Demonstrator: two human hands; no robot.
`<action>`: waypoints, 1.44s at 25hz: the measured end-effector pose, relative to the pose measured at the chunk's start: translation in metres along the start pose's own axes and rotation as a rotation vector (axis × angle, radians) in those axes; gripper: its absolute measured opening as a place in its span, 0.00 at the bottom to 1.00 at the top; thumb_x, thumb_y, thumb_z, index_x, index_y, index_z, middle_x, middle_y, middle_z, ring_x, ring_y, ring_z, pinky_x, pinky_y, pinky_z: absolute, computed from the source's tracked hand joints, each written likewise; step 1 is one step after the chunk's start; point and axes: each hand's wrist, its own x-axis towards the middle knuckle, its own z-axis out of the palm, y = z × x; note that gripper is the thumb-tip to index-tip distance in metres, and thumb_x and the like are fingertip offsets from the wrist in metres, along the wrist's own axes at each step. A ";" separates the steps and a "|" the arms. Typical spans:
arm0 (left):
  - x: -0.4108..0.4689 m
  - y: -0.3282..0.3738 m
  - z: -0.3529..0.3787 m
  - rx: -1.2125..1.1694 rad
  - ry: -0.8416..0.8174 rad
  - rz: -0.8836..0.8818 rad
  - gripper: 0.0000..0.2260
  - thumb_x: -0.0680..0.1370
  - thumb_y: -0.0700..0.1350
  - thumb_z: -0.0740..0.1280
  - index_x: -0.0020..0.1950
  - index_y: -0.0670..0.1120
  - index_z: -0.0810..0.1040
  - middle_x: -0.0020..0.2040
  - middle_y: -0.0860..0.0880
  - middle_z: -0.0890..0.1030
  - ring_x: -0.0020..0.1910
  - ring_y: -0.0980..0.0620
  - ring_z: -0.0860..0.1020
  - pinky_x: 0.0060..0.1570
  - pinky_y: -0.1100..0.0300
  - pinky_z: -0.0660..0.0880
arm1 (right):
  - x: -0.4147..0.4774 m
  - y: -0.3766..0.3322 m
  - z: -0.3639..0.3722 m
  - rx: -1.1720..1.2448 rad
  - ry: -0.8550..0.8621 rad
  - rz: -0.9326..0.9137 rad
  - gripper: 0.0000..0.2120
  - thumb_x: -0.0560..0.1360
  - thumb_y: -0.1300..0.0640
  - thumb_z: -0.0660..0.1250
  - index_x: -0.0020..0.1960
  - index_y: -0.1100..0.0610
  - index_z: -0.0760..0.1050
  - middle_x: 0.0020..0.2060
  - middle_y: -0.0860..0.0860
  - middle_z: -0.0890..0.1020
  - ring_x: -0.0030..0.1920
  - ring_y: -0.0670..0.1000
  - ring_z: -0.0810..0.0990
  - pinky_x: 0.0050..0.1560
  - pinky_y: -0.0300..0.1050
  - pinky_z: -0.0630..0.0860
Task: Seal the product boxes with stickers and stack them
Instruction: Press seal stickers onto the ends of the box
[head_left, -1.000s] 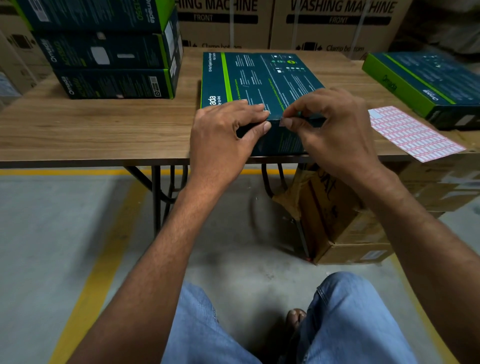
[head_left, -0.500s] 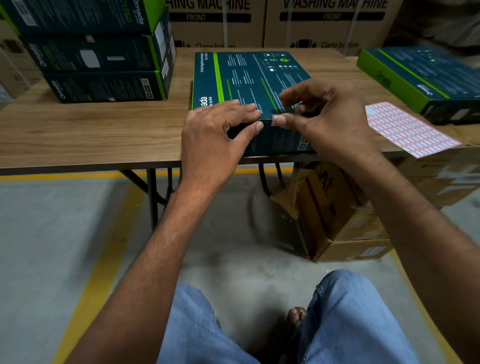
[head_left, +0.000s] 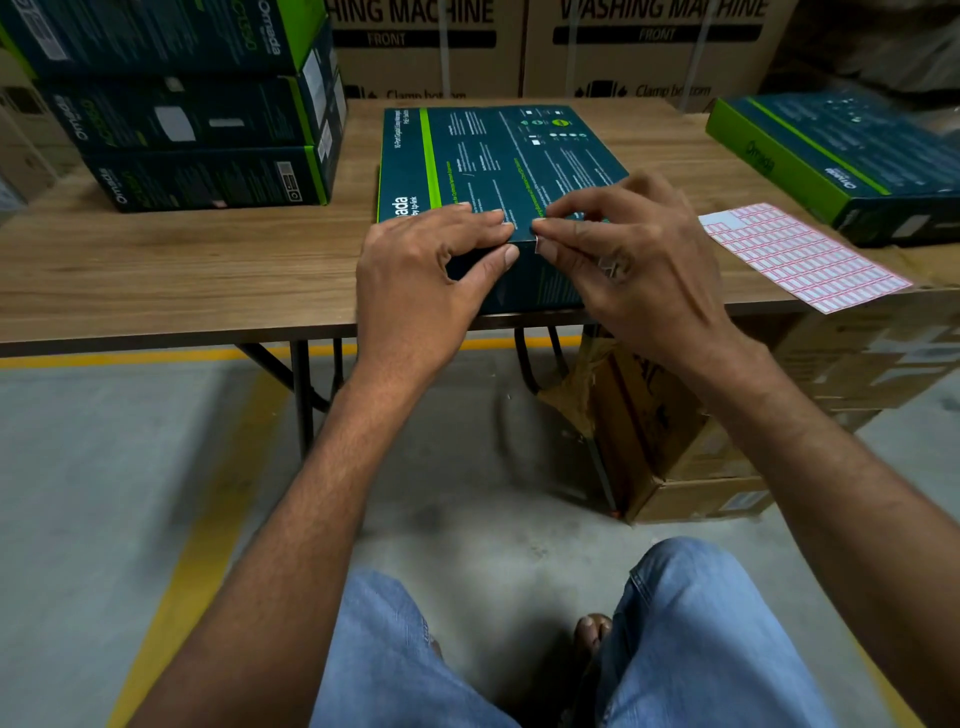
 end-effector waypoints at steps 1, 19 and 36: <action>0.000 0.000 0.000 -0.004 -0.003 -0.002 0.11 0.78 0.54 0.75 0.58 0.53 0.87 0.57 0.58 0.86 0.64 0.59 0.81 0.67 0.44 0.75 | 0.000 0.002 -0.001 0.010 -0.027 0.008 0.13 0.83 0.46 0.68 0.63 0.49 0.85 0.60 0.48 0.84 0.56 0.57 0.77 0.50 0.58 0.75; 0.002 0.003 -0.009 -0.039 -0.050 -0.025 0.12 0.76 0.50 0.78 0.59 0.51 0.87 0.58 0.57 0.86 0.63 0.59 0.82 0.66 0.47 0.78 | -0.002 0.001 -0.002 0.226 -0.008 0.226 0.16 0.79 0.41 0.68 0.62 0.45 0.83 0.58 0.40 0.82 0.59 0.51 0.76 0.54 0.59 0.76; 0.004 0.009 -0.019 -0.077 -0.095 -0.068 0.13 0.75 0.46 0.80 0.58 0.47 0.87 0.58 0.53 0.86 0.62 0.60 0.83 0.65 0.59 0.79 | 0.001 -0.002 -0.006 0.128 -0.191 0.221 0.23 0.74 0.47 0.76 0.69 0.41 0.79 0.65 0.41 0.79 0.62 0.50 0.69 0.59 0.53 0.68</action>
